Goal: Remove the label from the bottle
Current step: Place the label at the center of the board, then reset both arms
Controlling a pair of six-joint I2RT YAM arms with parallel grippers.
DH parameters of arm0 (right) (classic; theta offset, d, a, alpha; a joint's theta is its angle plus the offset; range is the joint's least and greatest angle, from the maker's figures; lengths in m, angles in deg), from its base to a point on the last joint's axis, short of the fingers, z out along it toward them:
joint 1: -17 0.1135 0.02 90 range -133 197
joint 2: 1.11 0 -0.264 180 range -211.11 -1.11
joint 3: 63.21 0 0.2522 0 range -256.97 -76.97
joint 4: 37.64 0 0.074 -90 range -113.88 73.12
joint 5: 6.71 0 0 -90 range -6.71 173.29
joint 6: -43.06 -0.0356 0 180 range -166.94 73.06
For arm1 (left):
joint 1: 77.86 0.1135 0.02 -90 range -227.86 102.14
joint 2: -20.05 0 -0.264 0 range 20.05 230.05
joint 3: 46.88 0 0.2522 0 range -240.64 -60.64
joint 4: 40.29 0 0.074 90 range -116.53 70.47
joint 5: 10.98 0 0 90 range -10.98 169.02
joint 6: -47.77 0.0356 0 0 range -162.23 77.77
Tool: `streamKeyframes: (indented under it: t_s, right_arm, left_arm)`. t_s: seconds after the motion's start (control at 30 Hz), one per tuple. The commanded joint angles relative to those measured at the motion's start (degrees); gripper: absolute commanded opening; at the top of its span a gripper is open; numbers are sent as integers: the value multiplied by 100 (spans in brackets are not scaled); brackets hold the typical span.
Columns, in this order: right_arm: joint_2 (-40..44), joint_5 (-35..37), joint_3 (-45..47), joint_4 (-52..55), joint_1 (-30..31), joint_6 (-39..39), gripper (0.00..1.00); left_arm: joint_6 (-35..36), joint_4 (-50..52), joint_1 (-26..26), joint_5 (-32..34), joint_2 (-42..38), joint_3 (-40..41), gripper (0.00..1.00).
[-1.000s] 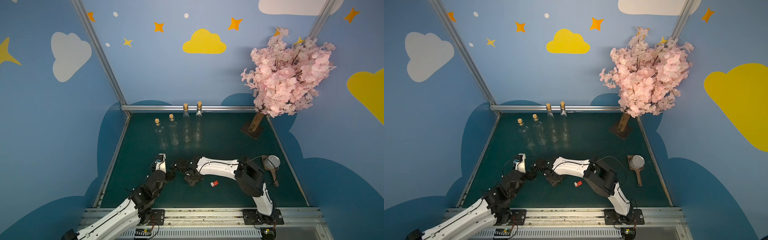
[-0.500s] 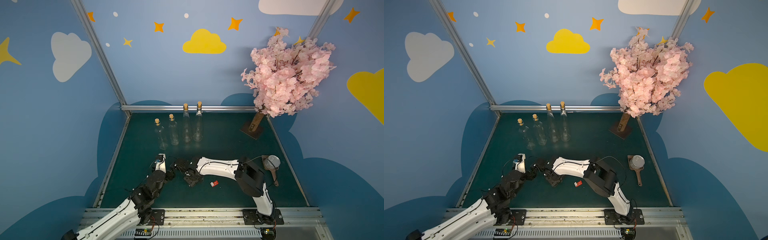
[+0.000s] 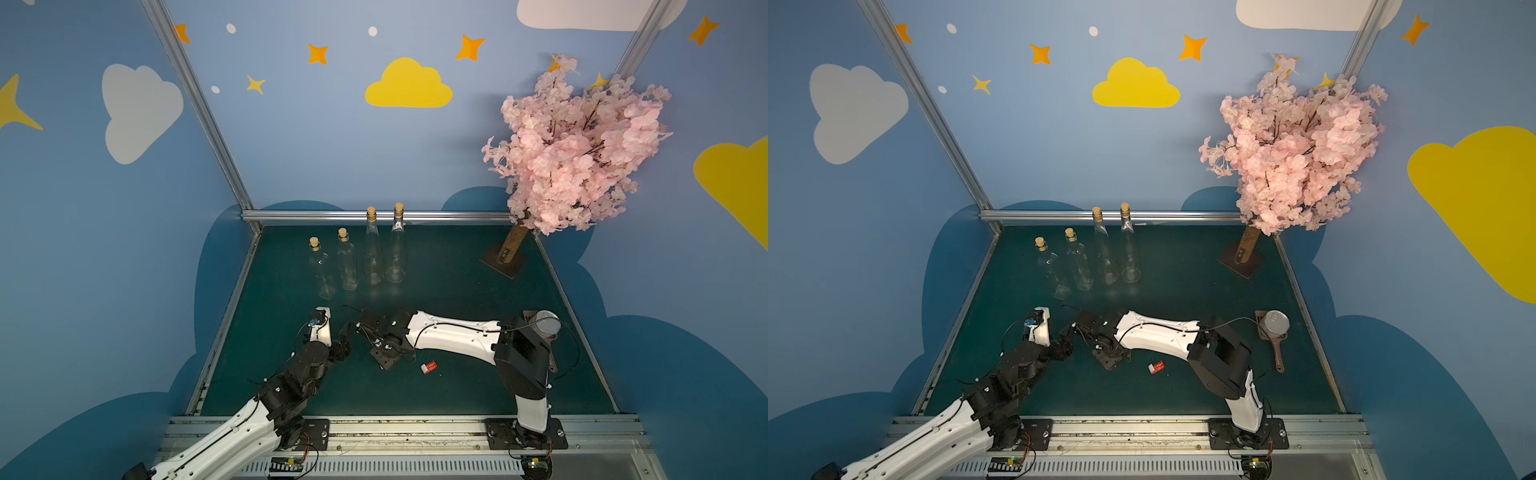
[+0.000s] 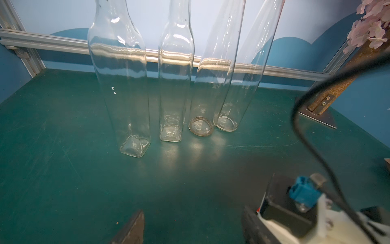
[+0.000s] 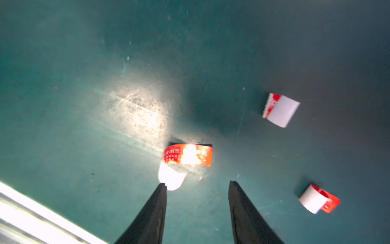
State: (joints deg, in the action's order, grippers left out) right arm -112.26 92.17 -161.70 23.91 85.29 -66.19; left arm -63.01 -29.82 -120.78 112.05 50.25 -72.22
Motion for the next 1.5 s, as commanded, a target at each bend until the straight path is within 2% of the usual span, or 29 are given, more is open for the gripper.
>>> streamKeyframes:
  t_s: [0.0,0.27,0.37,0.43,0.5,0.6,0.77,0.87,0.93,1.0,1.1,1.27,1.37,1.47]
  right_arm:
    - [386,91,120,34,-52,-53,50]
    - [1109,420,347,-78,-88,56,49]
    - [1569,1070,598,-209,-112,10,49]
    - [1906,1727,895,-414,-168,-21,49]
    - [2295,2116,1315,-858,-382,278,51]
    - [2983,2253,2146,-1859,-879,875,54]
    - [4108,2437,3632,-4024,-1640,2257,59]
    - [4435,2350,4415,-5330,-2046,2971,54]
    - [4512,2171,4713,-5756,-2404,3183,53]
    - [4475,1903,4873,-5906,-2883,3185,52]
    - [4273,1585,4893,-5889,-3510,3207,51]
    - [3779,788,4948,-6188,-4481,3193,50]
    - [3461,371,4972,-6692,-4893,2984,48]
    - [3297,84,4729,-6591,-5138,3004,47]
  left_arm:
    - [123,68,-11,92,-40,-136,72]
    - [-117,1075,-15,687,-435,-312,72]
    - [-221,1682,-13,1015,-387,-626,79]
    - [-170,1862,-15,1350,-192,-833,80]
    - [-339,1977,69,1769,111,-945,79]
    - [201,1914,697,1390,323,-1177,79]
    - [892,1729,2949,-428,499,-1445,79]
    - [1409,1129,3908,-1120,1048,-1298,79]
    - [1472,707,4324,-1527,1512,-1244,79]
    - [1671,164,4541,-1880,1963,-1178,80]
    - [1923,-689,4612,-2080,2534,-1059,82]
    - [1829,-1721,4660,-2589,3515,-1026,82]
    - [1823,-2261,4635,-2705,4015,-1017,82]
    - [1841,-2970,4626,-2841,4279,-916,82]
